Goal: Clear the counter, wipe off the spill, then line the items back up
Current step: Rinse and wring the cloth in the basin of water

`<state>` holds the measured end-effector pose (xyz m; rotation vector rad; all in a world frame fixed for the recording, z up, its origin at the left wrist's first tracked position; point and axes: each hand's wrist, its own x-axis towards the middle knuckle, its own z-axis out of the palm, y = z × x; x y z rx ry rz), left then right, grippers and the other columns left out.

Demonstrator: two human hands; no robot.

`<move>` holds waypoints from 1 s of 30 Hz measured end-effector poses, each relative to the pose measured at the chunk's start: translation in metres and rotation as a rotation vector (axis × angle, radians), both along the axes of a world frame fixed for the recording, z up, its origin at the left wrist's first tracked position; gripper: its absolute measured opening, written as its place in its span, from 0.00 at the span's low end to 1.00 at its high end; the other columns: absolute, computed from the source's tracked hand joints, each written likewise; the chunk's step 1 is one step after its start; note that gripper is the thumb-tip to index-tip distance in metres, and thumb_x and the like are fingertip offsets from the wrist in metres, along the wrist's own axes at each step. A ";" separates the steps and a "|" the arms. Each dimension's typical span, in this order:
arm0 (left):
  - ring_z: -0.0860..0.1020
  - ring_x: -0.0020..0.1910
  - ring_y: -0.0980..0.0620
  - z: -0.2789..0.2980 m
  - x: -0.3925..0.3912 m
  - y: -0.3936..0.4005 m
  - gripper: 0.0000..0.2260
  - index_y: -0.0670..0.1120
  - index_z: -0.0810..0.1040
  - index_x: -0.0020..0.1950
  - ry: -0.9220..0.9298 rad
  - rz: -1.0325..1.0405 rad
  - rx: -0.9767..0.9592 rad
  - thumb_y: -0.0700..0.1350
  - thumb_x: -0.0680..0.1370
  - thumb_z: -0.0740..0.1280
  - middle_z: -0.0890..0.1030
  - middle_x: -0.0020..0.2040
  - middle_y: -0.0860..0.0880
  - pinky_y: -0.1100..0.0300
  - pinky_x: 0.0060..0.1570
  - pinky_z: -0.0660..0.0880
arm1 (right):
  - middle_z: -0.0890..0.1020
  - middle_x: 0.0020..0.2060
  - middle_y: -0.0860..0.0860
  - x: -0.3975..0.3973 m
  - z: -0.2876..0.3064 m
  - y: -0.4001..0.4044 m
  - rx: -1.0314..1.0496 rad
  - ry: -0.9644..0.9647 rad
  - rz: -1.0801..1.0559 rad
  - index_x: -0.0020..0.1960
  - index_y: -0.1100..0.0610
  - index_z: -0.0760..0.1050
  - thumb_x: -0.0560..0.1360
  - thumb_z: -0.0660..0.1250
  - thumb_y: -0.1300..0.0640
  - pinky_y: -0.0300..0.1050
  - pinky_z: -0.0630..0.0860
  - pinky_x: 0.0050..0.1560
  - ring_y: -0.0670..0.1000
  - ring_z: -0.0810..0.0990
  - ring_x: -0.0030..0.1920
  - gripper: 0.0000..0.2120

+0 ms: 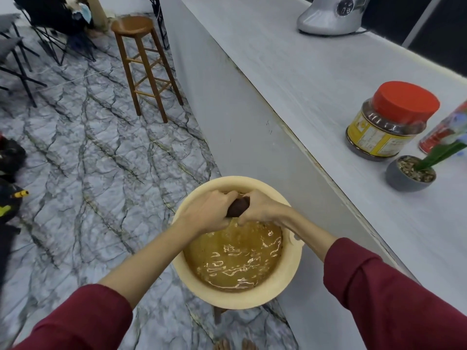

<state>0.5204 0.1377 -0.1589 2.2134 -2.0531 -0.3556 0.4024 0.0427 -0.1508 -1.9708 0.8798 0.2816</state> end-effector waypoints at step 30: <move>0.76 0.45 0.43 -0.013 0.001 0.012 0.14 0.45 0.69 0.58 -0.116 -0.019 -0.308 0.40 0.73 0.53 0.76 0.48 0.44 0.48 0.44 0.75 | 0.77 0.30 0.53 -0.012 0.009 -0.001 0.084 -0.121 -0.165 0.45 0.61 0.79 0.62 0.77 0.62 0.41 0.72 0.30 0.49 0.74 0.28 0.13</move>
